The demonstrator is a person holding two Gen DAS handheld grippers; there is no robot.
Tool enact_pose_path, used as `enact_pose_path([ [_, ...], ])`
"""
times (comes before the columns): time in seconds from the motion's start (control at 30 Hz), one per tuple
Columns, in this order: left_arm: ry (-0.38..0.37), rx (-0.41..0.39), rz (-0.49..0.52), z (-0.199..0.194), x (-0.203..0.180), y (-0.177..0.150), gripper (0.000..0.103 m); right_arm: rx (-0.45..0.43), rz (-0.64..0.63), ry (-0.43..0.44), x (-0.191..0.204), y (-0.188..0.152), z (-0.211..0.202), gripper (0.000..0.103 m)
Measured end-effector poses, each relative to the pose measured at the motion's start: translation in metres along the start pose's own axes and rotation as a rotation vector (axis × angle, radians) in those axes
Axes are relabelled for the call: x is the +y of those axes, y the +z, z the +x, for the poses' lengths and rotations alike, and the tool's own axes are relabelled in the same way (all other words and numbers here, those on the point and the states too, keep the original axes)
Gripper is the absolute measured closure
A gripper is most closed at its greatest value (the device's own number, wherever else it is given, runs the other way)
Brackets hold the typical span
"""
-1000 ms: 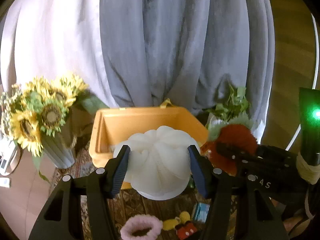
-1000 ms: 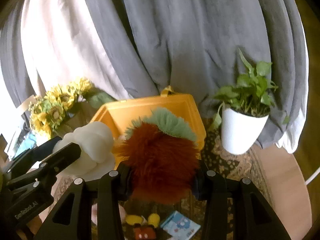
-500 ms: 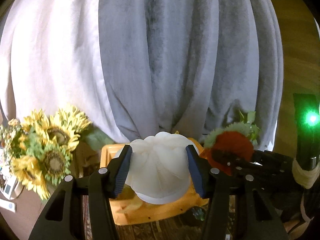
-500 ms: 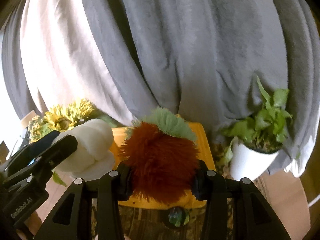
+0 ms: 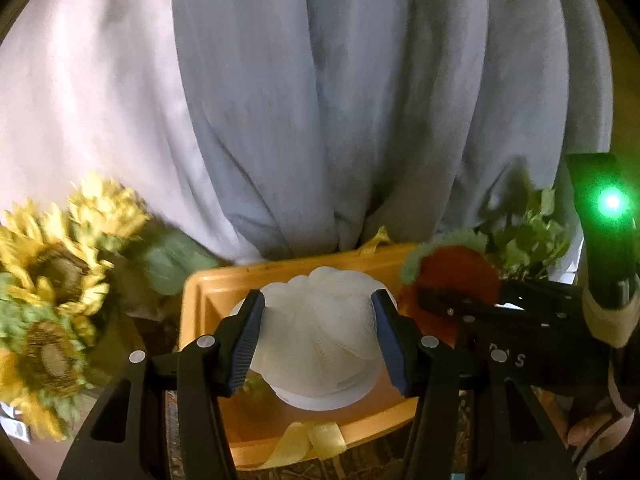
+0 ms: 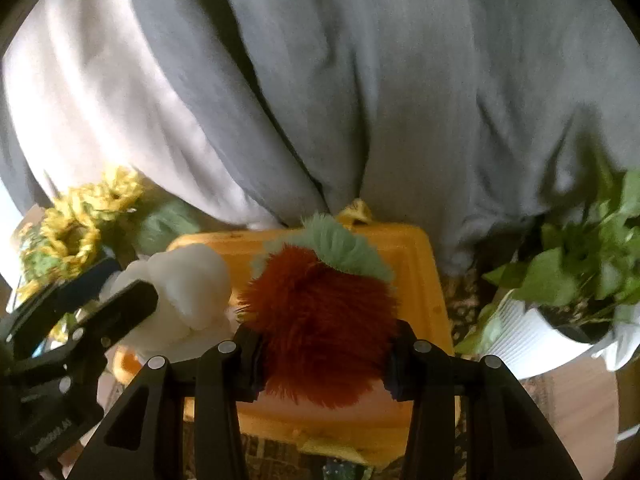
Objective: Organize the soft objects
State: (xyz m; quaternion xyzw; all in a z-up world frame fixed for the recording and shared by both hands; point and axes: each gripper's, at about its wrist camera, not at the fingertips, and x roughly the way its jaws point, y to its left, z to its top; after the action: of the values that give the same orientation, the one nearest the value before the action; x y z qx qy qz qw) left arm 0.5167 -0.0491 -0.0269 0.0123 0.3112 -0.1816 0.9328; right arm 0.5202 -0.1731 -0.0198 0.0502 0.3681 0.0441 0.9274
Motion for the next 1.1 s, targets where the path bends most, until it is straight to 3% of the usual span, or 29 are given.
enact_pose_path([
  [0.23,0.019,0.073,0.007,0.038,0.004,-0.002,0.045,0.133,0.030,0.016,-0.017,0.004,0.043,0.055],
  [0.37,0.026,0.132,-0.013,0.053,0.008,-0.003,0.035,0.197,0.029,0.006,-0.019,0.005,0.058,0.035],
  [0.5,0.059,0.121,-0.004,0.050,0.006,-0.001,0.027,0.221,0.067,0.005,-0.027,0.006,0.062,0.030],
  [0.73,0.162,0.089,0.016,0.029,0.004,0.001,0.027,0.134,0.048,-0.050,-0.020,0.007,0.038,0.030],
  [1.1,0.174,0.073,-0.023,-0.007,-0.001,-0.005,0.027,0.008,-0.023,-0.094,-0.006,0.007,-0.014,0.030],
])
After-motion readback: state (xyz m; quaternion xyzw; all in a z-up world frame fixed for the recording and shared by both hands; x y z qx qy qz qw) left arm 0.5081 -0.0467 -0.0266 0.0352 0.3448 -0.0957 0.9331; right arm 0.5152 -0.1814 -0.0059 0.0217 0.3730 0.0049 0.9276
